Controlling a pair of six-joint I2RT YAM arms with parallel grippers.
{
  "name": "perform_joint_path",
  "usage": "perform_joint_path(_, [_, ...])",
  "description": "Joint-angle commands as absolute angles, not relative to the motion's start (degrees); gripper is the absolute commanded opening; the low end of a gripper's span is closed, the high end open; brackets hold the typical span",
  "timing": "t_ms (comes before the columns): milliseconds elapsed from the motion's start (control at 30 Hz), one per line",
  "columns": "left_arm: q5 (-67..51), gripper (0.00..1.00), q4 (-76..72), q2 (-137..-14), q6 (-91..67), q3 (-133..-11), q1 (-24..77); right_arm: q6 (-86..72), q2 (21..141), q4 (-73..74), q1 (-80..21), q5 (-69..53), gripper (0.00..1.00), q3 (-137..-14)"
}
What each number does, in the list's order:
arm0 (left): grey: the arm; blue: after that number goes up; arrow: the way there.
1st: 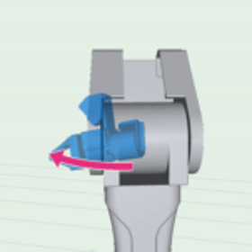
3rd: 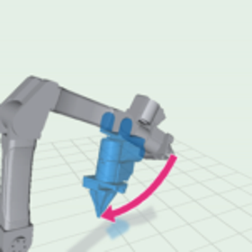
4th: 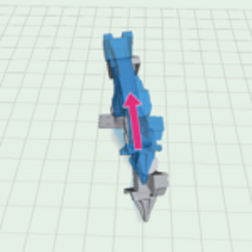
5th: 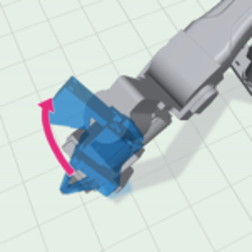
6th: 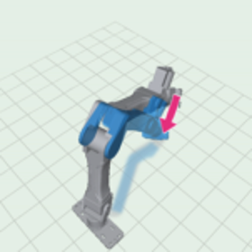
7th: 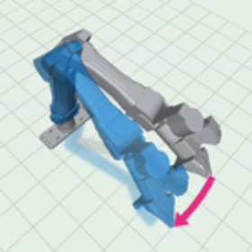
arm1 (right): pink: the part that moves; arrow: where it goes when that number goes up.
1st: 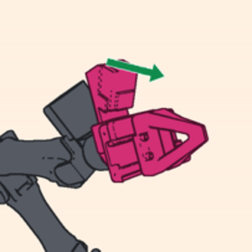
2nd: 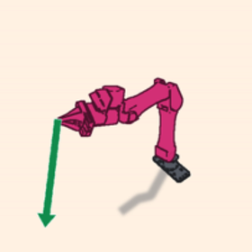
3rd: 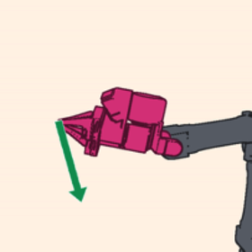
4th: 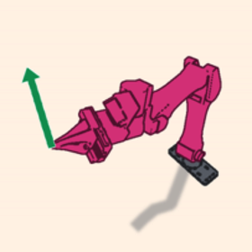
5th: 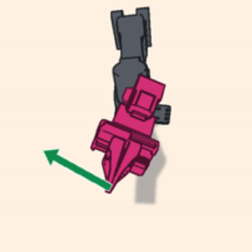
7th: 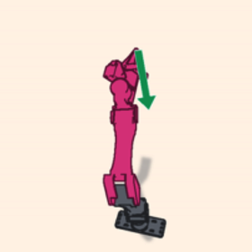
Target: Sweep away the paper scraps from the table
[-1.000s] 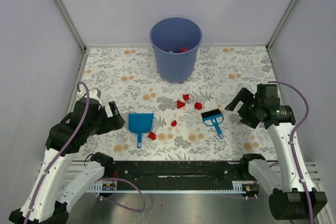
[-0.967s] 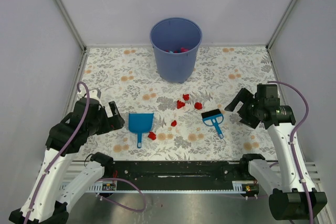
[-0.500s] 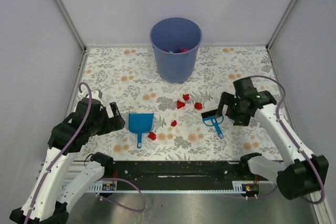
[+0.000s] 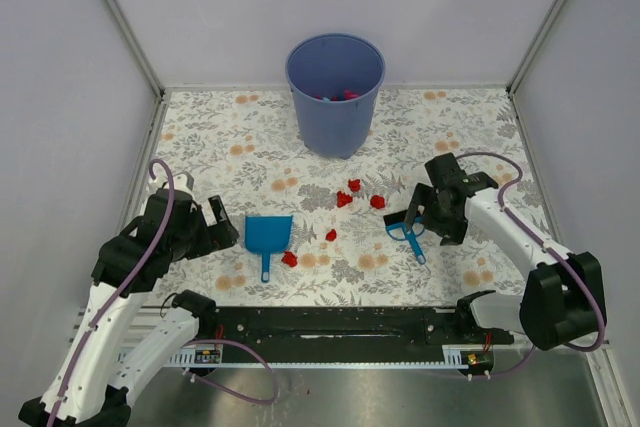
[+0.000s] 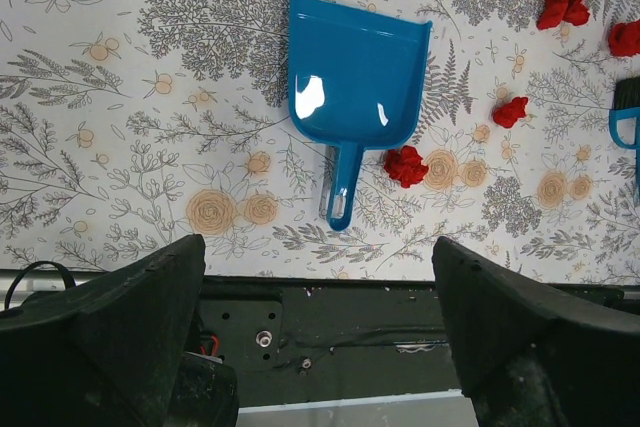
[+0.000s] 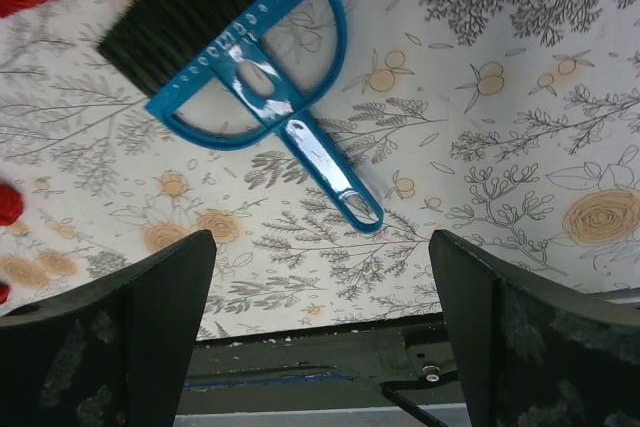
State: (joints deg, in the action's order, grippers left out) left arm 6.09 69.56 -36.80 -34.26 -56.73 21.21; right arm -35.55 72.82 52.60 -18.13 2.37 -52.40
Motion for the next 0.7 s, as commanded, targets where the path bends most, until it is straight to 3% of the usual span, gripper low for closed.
perform_joint_path(0, [7.47,0.99,69.08,-36.04,-34.98,-57.39,21.01,-41.39,73.39,47.21,-18.81,3.43,0.96,-46.69])
perform_joint_path(500, [6.86,0.99,69.0,-36.39,-36.21,-56.78,21.01,-41.75,79.27,39.37,-21.88,3.16,0.84,-41.04])
perform_joint_path(667, [6.68,0.99,68.99,-36.12,-36.47,-56.43,20.92,-41.22,83.58,39.9,-24.25,4.39,0.7,-43.77])
